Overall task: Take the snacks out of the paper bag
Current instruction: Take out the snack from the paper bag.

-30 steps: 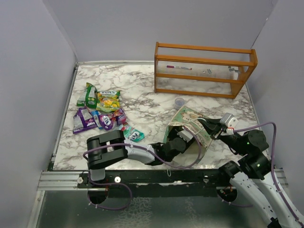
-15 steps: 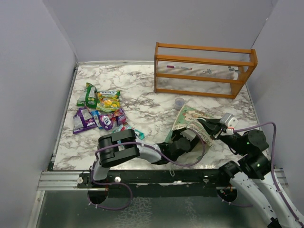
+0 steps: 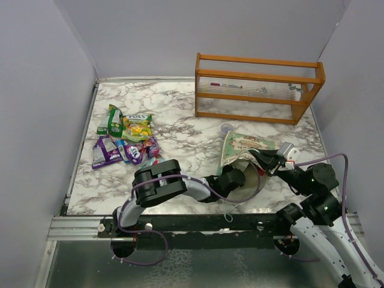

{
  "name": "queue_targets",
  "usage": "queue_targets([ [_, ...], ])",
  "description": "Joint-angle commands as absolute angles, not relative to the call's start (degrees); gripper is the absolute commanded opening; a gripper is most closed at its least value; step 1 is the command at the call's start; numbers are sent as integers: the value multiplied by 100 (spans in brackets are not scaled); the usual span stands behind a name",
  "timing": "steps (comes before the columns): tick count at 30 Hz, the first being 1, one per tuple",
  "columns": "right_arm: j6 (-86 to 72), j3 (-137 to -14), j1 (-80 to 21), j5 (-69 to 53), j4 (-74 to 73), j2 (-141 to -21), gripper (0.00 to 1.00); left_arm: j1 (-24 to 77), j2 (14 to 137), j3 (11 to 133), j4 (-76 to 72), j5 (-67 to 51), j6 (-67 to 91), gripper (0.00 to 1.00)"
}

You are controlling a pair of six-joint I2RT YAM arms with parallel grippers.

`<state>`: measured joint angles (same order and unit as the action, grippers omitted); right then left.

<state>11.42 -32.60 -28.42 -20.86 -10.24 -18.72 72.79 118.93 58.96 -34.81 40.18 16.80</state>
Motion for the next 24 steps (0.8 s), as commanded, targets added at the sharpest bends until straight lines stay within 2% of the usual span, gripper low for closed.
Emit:
queue_targets([
  [1,1178,-3216,-2847,-2145,-888,-1889,2,7233,11700,5835,-2620,4096,1639,6],
  [2,1178,-3217,-2848,-2137,-894,-1882,2,7238,11615,5835,-2554,4091,1677,0],
  [15,1195,-3206,-2848,-2115,-879,-1874,2,7969,10018,4923,-2665,3373,1602,0],
  [24,1204,-3210,-2847,-2127,-879,-1874,2,8474,9331,4769,-2158,3661,1914,0],
])
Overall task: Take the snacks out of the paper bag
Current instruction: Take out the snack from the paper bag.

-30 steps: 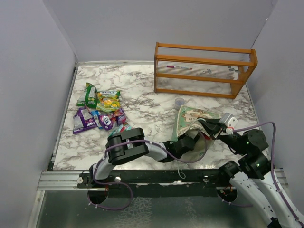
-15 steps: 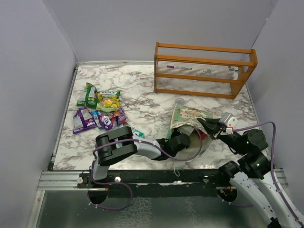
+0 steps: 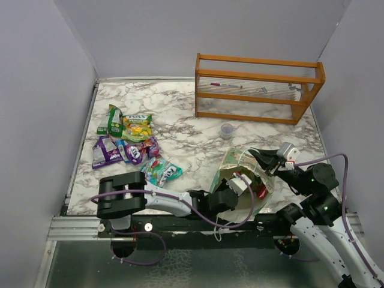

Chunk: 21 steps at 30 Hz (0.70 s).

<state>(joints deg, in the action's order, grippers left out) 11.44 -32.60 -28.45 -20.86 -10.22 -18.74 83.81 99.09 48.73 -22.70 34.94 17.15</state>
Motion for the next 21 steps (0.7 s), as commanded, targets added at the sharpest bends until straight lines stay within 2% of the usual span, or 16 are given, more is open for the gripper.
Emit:
queue_targets([
  [1,1203,-3214,-2845,-2127,-889,-1879,2,8493,9216,4742,-2059,3707,1971,0],
  [10,1210,-3206,-2848,-2118,-875,-1897,2,8730,7832,4475,-1110,3971,2168,0],
  [21,1204,-3208,-2848,-2145,-878,-1902,2,8754,6354,4622,77,3057,2178,0],
])
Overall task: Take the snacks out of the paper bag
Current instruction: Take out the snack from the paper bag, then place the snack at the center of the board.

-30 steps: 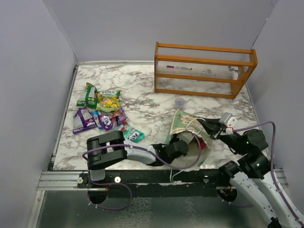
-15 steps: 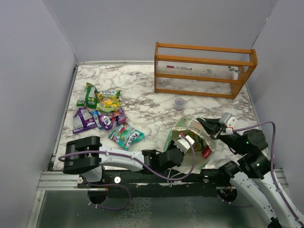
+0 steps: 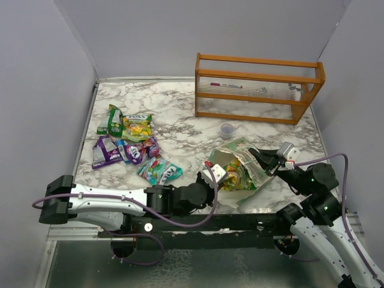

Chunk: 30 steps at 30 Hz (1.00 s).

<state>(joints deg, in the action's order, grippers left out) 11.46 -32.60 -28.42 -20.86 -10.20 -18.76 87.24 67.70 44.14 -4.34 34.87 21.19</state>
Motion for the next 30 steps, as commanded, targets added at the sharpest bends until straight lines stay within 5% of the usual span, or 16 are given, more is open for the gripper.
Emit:
queue_targets([
  [1,1204,-3201,-2848,-2137,-879,-1900,2,8758,6221,4639,206,2938,2173,0],
  [9,1204,-3199,-2848,-2106,-879,-1894,2,8755,4621,4437,1266,2312,2243,0],
  [22,1204,-3204,-2847,-2109,-896,-1941,2,8762,2238,4521,2754,3720,3412,0],
  [30,1204,-3208,-2847,-2123,-896,-1966,2,8758,2637,4687,3028,4964,3915,0],
])
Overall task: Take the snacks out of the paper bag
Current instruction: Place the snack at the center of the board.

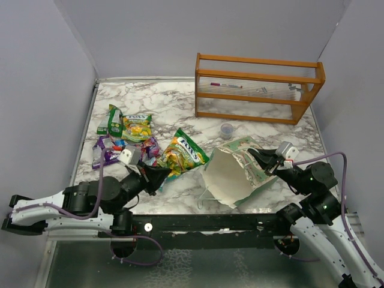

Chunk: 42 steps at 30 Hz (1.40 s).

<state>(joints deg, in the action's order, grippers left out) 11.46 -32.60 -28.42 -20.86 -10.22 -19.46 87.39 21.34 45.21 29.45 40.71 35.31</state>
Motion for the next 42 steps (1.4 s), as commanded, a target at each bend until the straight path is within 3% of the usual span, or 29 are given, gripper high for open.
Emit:
queue_targets([
  [1,1204,-3208,-2843,-2126,-893,-1973,2,8754,2814,4733,3160,5353,4227,0],
  [3,1204,-3200,-2848,-2135,-883,-1960,2,8761,3071,4723,3307,6057,4881,0],
  [11,1204,-3199,-2848,-2118,-888,-1917,2,8753,3741,4370,2510,7752,4960,0],
  [17,1195,-3182,-2848,-2144,-861,-1898,2,8594,4673,4214,1171,7959,3585,0],
  [31,1200,-3211,-2848,-2143,-896,-1931,2,4056,6422,4849,1059,3106,3152,0],
  [42,1443,-4077,-2848,-2693,-1635,-2854,2,2975,8084,5552,752,2226,2545,0],
])
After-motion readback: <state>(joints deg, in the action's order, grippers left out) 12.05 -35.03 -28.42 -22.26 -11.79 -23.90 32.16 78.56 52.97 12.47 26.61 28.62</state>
